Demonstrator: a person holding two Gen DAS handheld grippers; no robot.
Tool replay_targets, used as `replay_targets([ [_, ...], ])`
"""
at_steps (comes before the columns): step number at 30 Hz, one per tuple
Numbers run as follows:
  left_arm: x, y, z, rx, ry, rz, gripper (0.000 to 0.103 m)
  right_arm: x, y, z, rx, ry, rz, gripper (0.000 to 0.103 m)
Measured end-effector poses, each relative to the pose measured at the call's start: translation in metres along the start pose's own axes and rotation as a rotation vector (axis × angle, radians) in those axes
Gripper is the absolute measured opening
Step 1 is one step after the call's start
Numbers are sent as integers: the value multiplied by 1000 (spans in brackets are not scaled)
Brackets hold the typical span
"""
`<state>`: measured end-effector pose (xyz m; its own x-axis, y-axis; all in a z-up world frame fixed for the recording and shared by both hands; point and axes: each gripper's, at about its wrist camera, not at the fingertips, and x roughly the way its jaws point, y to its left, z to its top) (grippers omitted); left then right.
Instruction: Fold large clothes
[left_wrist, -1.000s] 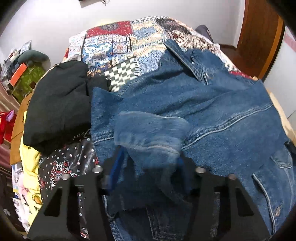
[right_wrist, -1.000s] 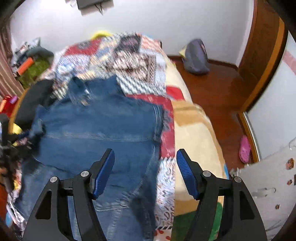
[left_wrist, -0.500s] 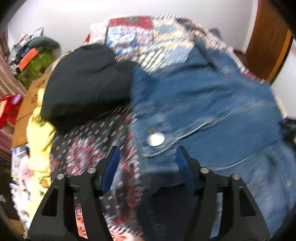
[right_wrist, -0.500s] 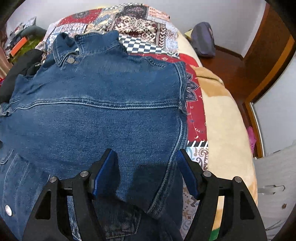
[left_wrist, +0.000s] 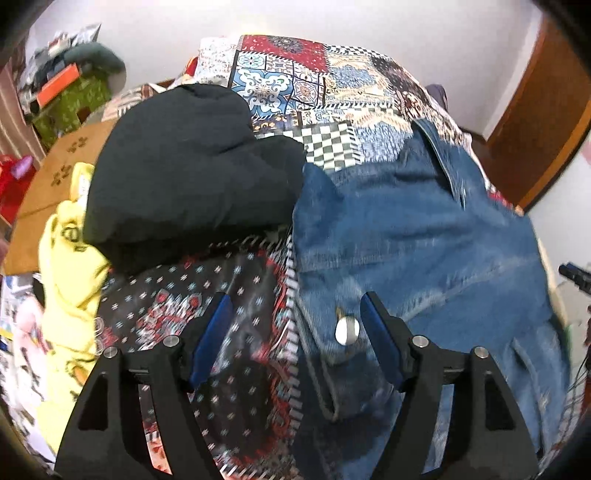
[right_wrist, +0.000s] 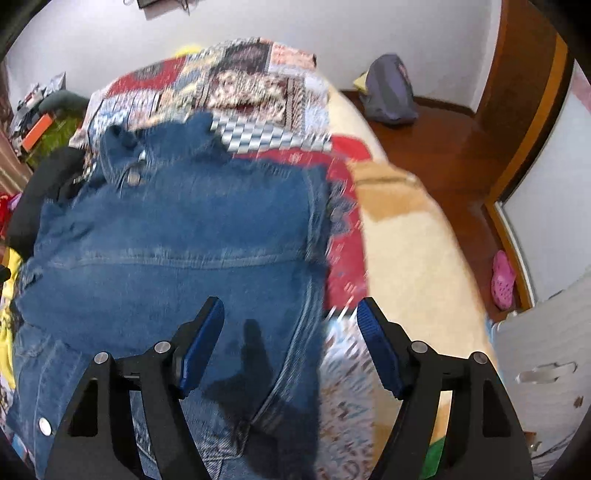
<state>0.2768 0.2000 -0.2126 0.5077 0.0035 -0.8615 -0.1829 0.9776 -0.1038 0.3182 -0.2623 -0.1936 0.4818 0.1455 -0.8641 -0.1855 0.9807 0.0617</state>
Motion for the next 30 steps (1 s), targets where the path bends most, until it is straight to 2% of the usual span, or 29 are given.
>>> replay_targets([
  [3, 17, 3, 15, -37, 19, -44, 71, 6, -4, 15, 7, -12, 7, 71],
  [5, 31, 4, 21, -59, 43, -66, 71, 18, -8, 26, 13, 3, 53, 71],
  [12, 81, 15, 32, -125, 125, -134, 71, 73, -26, 46, 84, 84, 121, 71],
  [15, 96, 21, 34, -176, 141, -197, 71, 98, -26, 54, 92, 120, 138, 70],
  [17, 104, 24, 36, -215, 153, -239, 71, 108, -25, 58, 90, 131, 138, 64],
  [19, 113, 26, 38, -250, 163, -284, 71, 111, -23, 61, 84, 101, 141, 63],
  [20, 117, 26, 39, -264, 168, -295, 69, 110, -22, 62, 81, 92, 139, 51],
  [21, 119, 26, 41, -273, 171, -305, 64, 111, -20, 65, 77, 87, 145, 43],
  [22, 119, 26, 41, -276, 170, -304, 61, 112, -18, 66, 77, 90, 149, 29],
  [25, 112, 20, 43, -244, 159, -252, 43, 109, -16, 68, 86, 80, 160, 19],
  [27, 104, 17, 44, -214, 144, -195, 26, 99, -16, 70, 78, 53, 160, 17],
  [28, 98, 15, 45, -198, 135, -168, 22, 94, -16, 71, 76, 35, 164, 17],
  [29, 92, 14, 44, -187, 123, -161, 6, 86, -16, 73, 79, 20, 175, 16],
  [30, 84, 11, 46, -179, 105, -188, 6, 79, -17, 75, 83, 10, 187, 16],
])
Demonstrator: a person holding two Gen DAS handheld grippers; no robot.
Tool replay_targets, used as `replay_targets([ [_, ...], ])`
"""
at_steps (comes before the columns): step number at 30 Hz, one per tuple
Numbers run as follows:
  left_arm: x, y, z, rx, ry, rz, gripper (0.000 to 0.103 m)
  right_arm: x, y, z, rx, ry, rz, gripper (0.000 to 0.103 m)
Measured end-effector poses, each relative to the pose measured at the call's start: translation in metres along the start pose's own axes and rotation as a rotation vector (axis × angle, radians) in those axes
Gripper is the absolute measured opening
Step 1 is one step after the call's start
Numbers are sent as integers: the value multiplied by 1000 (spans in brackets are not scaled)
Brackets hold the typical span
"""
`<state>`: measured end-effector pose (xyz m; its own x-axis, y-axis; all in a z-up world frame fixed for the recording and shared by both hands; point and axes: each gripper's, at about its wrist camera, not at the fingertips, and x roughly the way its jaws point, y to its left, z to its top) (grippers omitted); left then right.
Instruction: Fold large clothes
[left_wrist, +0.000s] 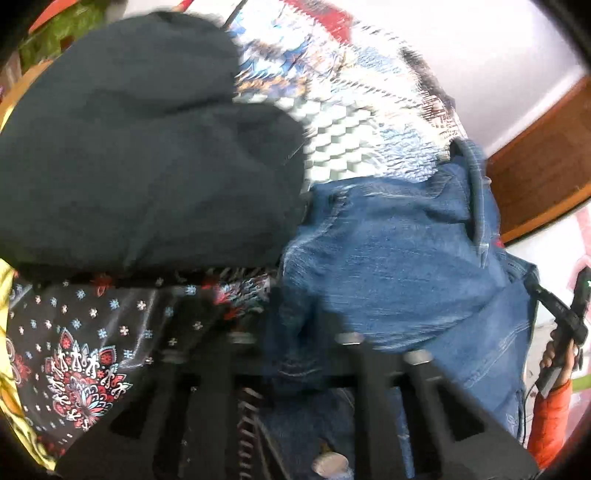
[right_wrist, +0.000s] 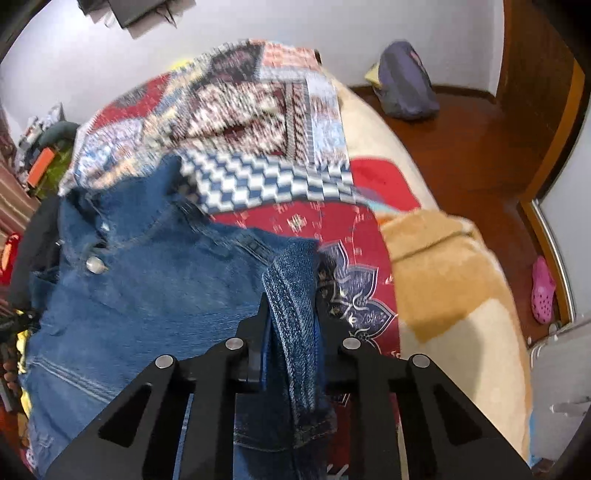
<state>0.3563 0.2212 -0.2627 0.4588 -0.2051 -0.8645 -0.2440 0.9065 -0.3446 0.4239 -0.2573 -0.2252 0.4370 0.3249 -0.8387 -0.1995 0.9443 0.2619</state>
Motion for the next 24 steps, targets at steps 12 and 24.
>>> replay_targets([
  [12, -90, -75, 37, 186, -249, 59, 6, -75, 37, 44, -97, -186, 25, 16],
  [24, -13, -57, 88, 168, -188, 185, 6, -15, 27, 78, -53, -141, -82, 16],
])
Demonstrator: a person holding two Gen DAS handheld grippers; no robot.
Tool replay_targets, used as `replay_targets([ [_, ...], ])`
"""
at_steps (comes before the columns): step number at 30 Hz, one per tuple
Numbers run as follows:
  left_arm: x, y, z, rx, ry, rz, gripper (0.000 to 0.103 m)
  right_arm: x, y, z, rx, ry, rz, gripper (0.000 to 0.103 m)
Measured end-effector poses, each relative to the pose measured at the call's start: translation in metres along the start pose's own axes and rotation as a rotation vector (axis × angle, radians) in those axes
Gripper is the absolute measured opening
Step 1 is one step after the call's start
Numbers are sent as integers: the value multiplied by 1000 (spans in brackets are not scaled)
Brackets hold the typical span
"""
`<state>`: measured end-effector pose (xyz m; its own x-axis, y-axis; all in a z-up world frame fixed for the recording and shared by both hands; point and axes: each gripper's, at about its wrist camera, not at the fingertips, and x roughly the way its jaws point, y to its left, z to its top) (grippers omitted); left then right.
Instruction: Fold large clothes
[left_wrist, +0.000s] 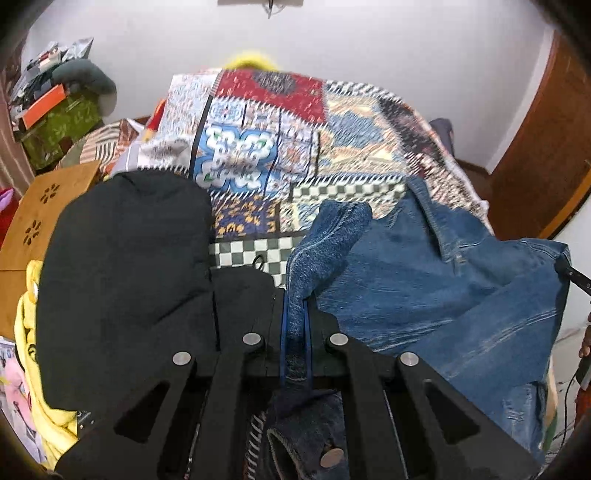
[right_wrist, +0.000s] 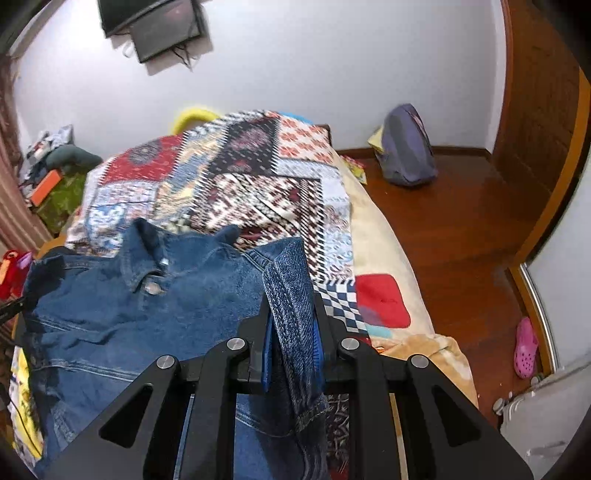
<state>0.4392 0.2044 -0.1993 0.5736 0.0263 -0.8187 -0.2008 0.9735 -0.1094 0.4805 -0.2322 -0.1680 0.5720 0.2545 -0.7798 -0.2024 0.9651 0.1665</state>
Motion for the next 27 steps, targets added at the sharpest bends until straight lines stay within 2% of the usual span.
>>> replay_targets([
  [4, 21, 8, -2, -3, 38, 40, 9, 19, -9, -4, 8, 43, -33, 17],
  [6, 25, 13, 0, -7, 24, 122, 9, 21, -8, -6, -13, 55, -76, 21],
  [7, 23, 15, 0, -4, 13, 138, 9, 20, -7, -7, -26, 53, -96, 22],
  [9, 18, 20, 1, -10, 12, 119, 9, 13, -3, -6, -58, 29, -173, 23],
  [10, 12, 21, 1, -11, 10, 107, 9, 8, -1, -5, -69, 21, -189, 25],
  [13, -10, 17, -2, 31, -13, 122, 15, -17, 5, -4, -77, -6, -151, 45],
  [16, -41, 8, -9, 79, -48, 126, 32, -49, 16, -9, -110, -49, -124, 48],
  [18, -64, 1, -18, 111, -82, 136, 53, -65, 24, -12, -122, -58, -98, 51],
  [20, -84, -6, -27, 140, -110, 148, 60, -83, 29, -19, -135, -70, -74, 61],
  [22, -105, -11, -39, 161, -114, 129, 61, -105, 37, -29, -162, -87, -76, 65],
  [26, -136, -17, -65, 185, -105, 100, 75, -132, 47, -49, -202, -81, -62, 72],
  [27, -141, -18, -70, 187, -102, 97, 83, -137, 48, -54, -204, -79, -58, 72],
])
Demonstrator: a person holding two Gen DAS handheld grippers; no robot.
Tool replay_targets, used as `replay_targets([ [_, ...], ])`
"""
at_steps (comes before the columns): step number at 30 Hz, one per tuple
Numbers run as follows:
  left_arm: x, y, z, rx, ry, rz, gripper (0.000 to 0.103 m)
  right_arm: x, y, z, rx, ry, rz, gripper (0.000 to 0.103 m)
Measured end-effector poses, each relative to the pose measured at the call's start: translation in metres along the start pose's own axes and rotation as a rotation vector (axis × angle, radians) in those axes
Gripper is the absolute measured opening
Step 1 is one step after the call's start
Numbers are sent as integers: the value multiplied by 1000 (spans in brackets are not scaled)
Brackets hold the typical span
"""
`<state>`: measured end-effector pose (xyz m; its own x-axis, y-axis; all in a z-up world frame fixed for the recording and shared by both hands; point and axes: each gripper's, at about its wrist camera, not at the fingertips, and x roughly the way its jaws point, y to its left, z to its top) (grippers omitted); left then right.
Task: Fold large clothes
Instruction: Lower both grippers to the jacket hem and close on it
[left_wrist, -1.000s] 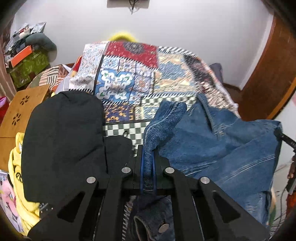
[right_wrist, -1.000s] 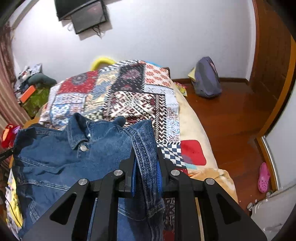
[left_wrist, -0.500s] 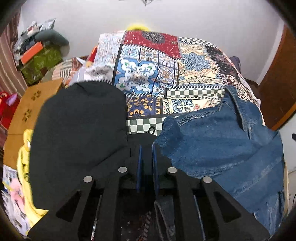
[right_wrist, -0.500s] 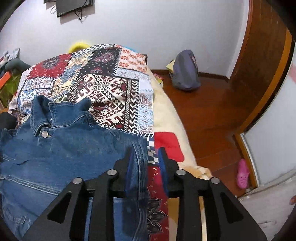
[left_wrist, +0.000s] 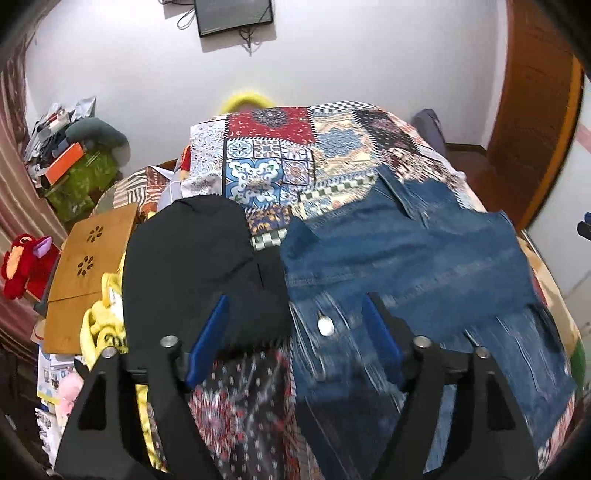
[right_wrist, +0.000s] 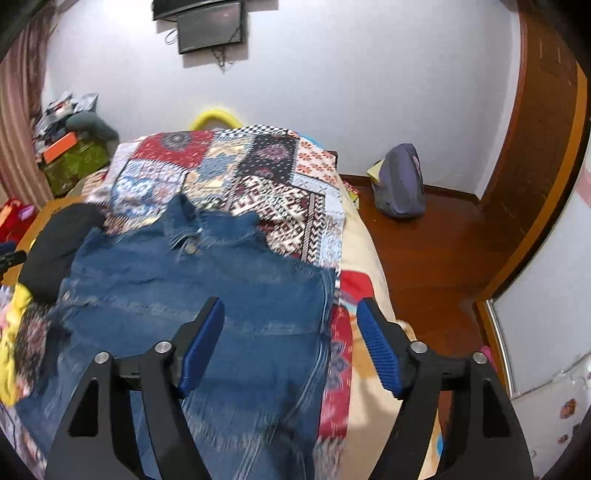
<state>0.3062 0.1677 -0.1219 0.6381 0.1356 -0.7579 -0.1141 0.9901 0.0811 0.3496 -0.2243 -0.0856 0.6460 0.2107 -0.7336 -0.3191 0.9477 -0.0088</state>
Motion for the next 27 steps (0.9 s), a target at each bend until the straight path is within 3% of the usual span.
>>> replay_targets([
  [2, -10, -2, -12, -6, 16, -21, 90, -10, 3, -11, 2, 5, 12, 72],
  [13, -16, -15, -94, -15, 176, -161, 90, -22, 5, -81, 66, 156, 58, 72],
  [16, -4, -14, -116, -66, 240, -213, 90, -15, 4, -100, 77, 217, 43, 72],
  [21, 18, -16, -152, -137, 349, -298, 90, 9, -4, -139, 188, 343, 90, 72],
  [27, 42, -13, -182, -260, 456, -371, 90, 27, -7, -177, 236, 412, 115, 72],
])
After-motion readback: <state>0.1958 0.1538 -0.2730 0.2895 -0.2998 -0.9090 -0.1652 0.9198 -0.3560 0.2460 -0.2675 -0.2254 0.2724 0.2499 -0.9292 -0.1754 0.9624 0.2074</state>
